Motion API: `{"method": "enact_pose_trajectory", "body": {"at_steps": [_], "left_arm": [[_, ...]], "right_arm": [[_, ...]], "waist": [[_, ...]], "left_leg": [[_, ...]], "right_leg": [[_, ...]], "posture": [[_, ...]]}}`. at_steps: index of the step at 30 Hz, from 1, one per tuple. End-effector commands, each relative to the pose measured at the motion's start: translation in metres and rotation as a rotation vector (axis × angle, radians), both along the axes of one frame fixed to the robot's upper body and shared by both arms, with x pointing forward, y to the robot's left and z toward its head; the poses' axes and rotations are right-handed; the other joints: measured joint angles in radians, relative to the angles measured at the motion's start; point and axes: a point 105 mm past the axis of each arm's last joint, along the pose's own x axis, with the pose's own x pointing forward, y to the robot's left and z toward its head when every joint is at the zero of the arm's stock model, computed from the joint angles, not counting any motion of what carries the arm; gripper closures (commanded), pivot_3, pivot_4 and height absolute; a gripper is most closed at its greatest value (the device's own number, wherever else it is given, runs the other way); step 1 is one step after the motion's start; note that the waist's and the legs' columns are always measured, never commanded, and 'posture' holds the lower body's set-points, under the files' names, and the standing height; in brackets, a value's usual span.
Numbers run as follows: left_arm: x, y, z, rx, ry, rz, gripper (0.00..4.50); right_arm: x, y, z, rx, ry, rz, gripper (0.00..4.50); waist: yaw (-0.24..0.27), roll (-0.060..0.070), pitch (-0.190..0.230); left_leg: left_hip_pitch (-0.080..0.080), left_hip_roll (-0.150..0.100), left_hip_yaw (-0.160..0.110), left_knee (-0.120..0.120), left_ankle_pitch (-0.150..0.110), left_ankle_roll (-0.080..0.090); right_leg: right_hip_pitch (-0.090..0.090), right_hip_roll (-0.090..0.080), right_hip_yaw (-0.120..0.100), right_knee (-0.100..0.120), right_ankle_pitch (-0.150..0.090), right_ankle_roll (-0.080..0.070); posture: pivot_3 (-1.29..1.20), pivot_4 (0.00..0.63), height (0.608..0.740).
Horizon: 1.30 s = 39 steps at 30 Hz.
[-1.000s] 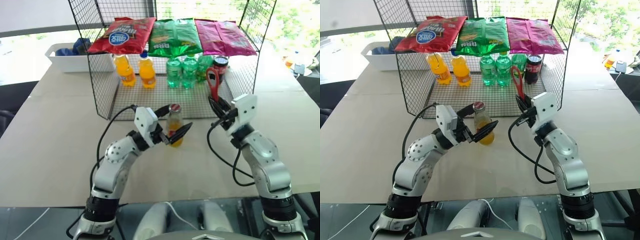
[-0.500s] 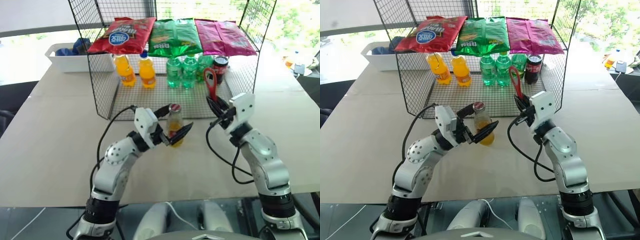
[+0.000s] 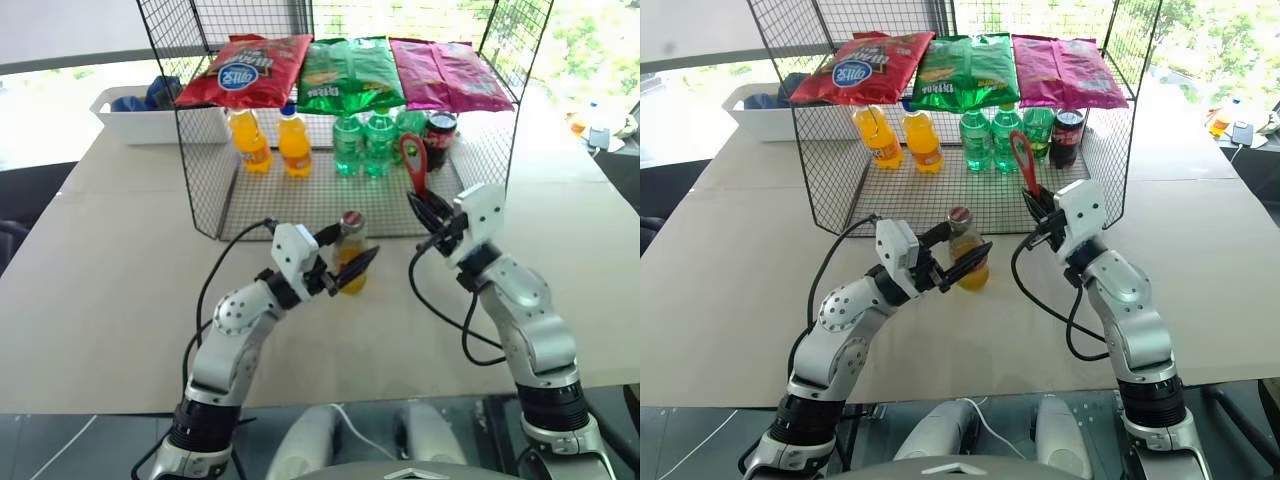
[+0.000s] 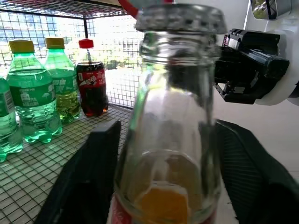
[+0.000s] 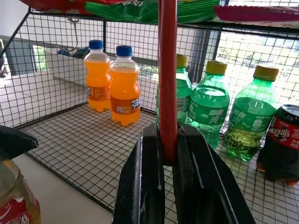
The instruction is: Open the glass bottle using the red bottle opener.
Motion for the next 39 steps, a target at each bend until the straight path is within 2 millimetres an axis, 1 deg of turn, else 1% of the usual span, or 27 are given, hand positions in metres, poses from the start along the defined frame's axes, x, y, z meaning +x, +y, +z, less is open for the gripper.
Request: {"method": "enact_pose_trajectory", "body": {"at_steps": [1, 10, 11, 13, 23, 25, 27, 28, 34, 39], "left_arm": [[-0.0012, 0.0008, 0.0159, -0.027, -0.064, 0.009, 2.11], [-0.0011, 0.0004, 0.0214, -0.039, -0.082, 0.009, 2.11], [-0.0014, 0.0003, 0.0212, -0.041, -0.081, 0.007, 2.22], [-0.0021, -0.0001, 0.0195, -0.038, -0.078, 0.005, 2.25], [-0.0031, 0.0009, 0.0155, -0.037, -0.051, 0.002, 2.26], [-0.0025, 0.0019, 0.0163, -0.038, -0.060, 0.015, 1.23], [-0.0034, 0.0013, 0.0167, -0.034, -0.069, 0.007, 0.51], [-0.0040, 0.0010, 0.0170, -0.034, -0.074, 0.000, 0.04], [-0.0097, -0.0001, 0.0226, -0.055, -0.116, -0.031, 0.04], [-0.0093, 0.0005, 0.0226, -0.054, -0.125, -0.025, 0.04]], "right_arm": [[-0.0034, 0.0026, 0.0112, 0.013, -0.048, 0.015, 4.50], [-0.0034, 0.0037, 0.0096, 0.014, -0.043, 0.018, 4.50], [-0.0033, 0.0038, 0.0094, 0.014, -0.043, 0.019, 4.50], [-0.0034, 0.0040, 0.0092, 0.014, -0.042, 0.020, 4.50], [-0.0041, 0.0032, 0.0071, 0.013, -0.035, 0.020, 4.50], [-0.0042, 0.0033, 0.0067, 0.013, -0.034, 0.020, 4.50], [-0.0042, 0.0032, 0.0064, 0.013, -0.033, 0.020, 4.50], [-0.0041, 0.0032, 0.0062, 0.013, -0.033, 0.020, 4.50], [-0.0036, 0.0036, 0.0050, 0.011, -0.032, 0.022, 4.50], [-0.0029, 0.0036, 0.0049, 0.009, -0.033, 0.024, 4.50]], "waist": [[0.000, 0.000, 0.000], [0.000, 0.000, 0.000], [0.000, 0.000, 0.000], [0.000, 0.000, 0.000], [0.000, 0.000, 0.000], [0.000, 0.000, 0.000], [0.000, 0.000, 0.000], [0.000, 0.000, 0.000], [0.000, 0.000, 0.000], [0.000, 0.000, 0.000]], "left_leg": [[0.000, 0.000, 0.000, 0.000, 0.000, 0.000], [0.000, 0.000, 0.000, 0.000, 0.000, 0.000], [0.000, 0.000, 0.000, 0.000, 0.000, 0.000], [0.000, 0.000, 0.000, 0.000, 0.000, 0.000], [0.000, 0.000, 0.000, -0.001, 0.000, 0.000], [0.000, 0.000, 0.000, -0.001, 0.000, 0.000], [0.000, 0.000, 0.000, -0.001, 0.000, 0.000], [0.000, 0.000, 0.000, -0.001, 0.000, 0.000], [0.000, 0.000, 0.000, -0.001, 0.000, 0.000], [0.000, 0.000, 0.000, -0.001, 0.000, 0.000]], "right_leg": [[0.000, 0.000, 0.000, 0.000, 0.000, 0.000], [0.000, 0.000, 0.000, 0.000, 0.000, 0.000], [0.000, 0.000, 0.000, 0.000, 0.000, 0.000], [0.000, 0.000, 0.000, 0.000, 0.000, 0.000], [0.000, 0.000, 0.000, 0.000, 0.000, 0.000], [0.000, 0.000, 0.000, -0.001, 0.000, 0.000], [0.000, 0.000, 0.000, -0.001, 0.000, 0.000], [0.000, 0.000, 0.000, -0.001, 0.000, 0.000], [0.000, 0.000, 0.000, -0.001, 0.000, 0.000], [0.000, 0.000, 0.000, -0.001, 0.000, 0.000]], "posture": [[0.00, 0.150, 0.740], [0.00, 0.150, 0.740], [0.00, 0.150, 0.740], [0.00, 0.150, 0.740], [0.00, 0.150, 0.740], [0.00, 0.150, 0.740], [0.00, 0.150, 0.740], [0.00, 0.150, 0.740], [0.00, 0.150, 0.740], [0.00, 0.150, 0.740]]}}
